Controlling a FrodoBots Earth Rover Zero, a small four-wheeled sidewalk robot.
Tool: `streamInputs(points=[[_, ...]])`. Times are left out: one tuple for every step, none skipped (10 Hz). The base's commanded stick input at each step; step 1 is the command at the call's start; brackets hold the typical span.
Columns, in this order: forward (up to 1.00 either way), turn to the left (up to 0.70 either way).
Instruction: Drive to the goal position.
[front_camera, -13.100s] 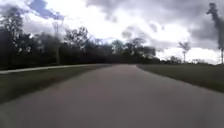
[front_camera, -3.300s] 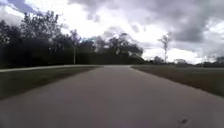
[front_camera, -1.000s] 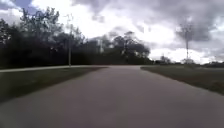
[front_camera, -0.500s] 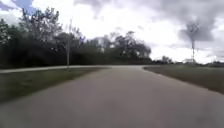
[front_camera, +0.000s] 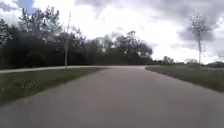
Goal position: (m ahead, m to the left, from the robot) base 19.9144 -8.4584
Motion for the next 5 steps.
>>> streamInputs(points=[[1.00,-0.02],[1.00,-0.02],[1.00,-0.14],[1.00,-0.19],[1.00,-0.21]])
